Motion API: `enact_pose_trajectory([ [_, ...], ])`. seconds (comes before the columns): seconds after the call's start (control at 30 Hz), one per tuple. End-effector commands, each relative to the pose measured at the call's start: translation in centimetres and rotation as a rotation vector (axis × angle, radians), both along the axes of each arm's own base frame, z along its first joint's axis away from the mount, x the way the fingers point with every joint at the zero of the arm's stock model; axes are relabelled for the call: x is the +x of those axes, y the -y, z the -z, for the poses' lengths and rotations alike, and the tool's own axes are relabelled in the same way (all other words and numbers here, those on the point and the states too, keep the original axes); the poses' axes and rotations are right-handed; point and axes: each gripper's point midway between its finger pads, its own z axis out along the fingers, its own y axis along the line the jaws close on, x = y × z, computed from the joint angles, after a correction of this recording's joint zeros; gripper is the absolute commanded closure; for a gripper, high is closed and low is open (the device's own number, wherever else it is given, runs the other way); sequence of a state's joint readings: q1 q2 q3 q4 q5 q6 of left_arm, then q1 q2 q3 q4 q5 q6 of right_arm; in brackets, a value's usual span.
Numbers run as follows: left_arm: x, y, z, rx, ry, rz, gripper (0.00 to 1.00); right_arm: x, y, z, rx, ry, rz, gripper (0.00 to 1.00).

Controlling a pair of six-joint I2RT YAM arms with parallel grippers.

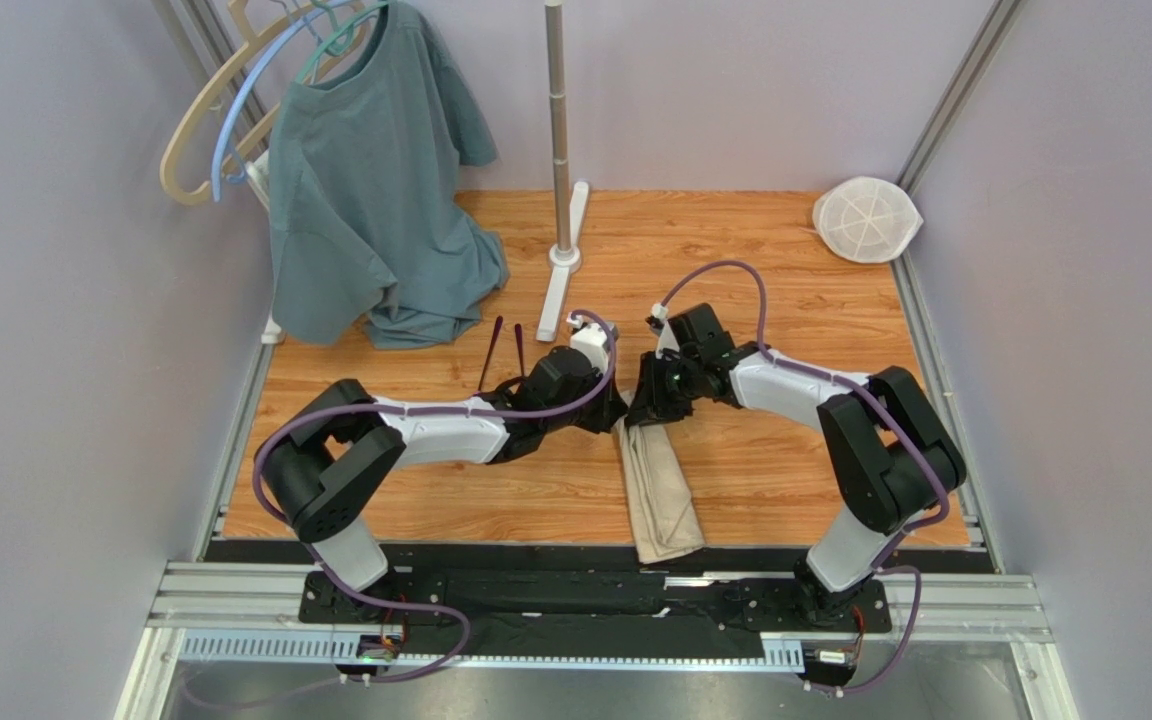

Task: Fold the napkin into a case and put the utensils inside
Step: Stuff the top corner of the smaller-rectangle-folded napkin into the folded napkin.

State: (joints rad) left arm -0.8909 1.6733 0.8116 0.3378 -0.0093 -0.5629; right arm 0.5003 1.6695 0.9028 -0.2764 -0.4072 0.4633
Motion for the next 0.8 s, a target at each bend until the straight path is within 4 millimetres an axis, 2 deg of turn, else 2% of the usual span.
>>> enact_pose_trajectory([
  [0.0, 0.7, 0.3, -1.9, -0.060, 0.057, -0.008, 1.00, 1.3, -1.6, -2.4, 0.107, 0.057, -0.037, 0.77],
  [0.1, 0.8, 0.1, -1.7, -0.063, 0.044, -0.024, 1.00, 0.2, -1.3, -2.9, 0.128, 0.060, -0.061, 0.70],
  [0.27, 0.8, -0.4, -1.8, -0.083, 0.032, -0.041, 1.00, -1.2, 0.3, -2.8, 0.123, 0.043, -0.032, 0.58],
  [0.47, 0.6, -0.4, -2.2, -0.090, 0.033, -0.034, 1.00, -1.2, 0.9, -3.6, 0.173, 0.047, 0.000, 0.56],
  [0.53, 0.5, -0.5, -2.1, -0.089, 0.027, -0.037, 1.00, -0.8, 1.0, -3.6, 0.174, 0.052, 0.019, 0.59],
  [0.63, 0.5, -0.5, -2.0, -0.092, 0.025, -0.037, 1.00, 0.0, 0.9, -3.2, 0.165, 0.054, 0.050, 0.80],
  [0.67, 0.5, -0.5, -2.0, -0.090, 0.025, -0.037, 1.00, 0.2, 0.7, -3.2, 0.170, 0.054, 0.049, 0.93],
  [0.7, 0.5, -0.5, -2.1, -0.091, 0.028, -0.037, 1.00, 0.4, 0.6, -3.2, 0.173, 0.052, 0.051, 0.98],
  [0.77, 0.4, -0.5, -2.1, -0.090, 0.030, -0.032, 1.00, 1.1, 0.6, -2.9, 0.161, 0.066, 0.059, 1.00],
])
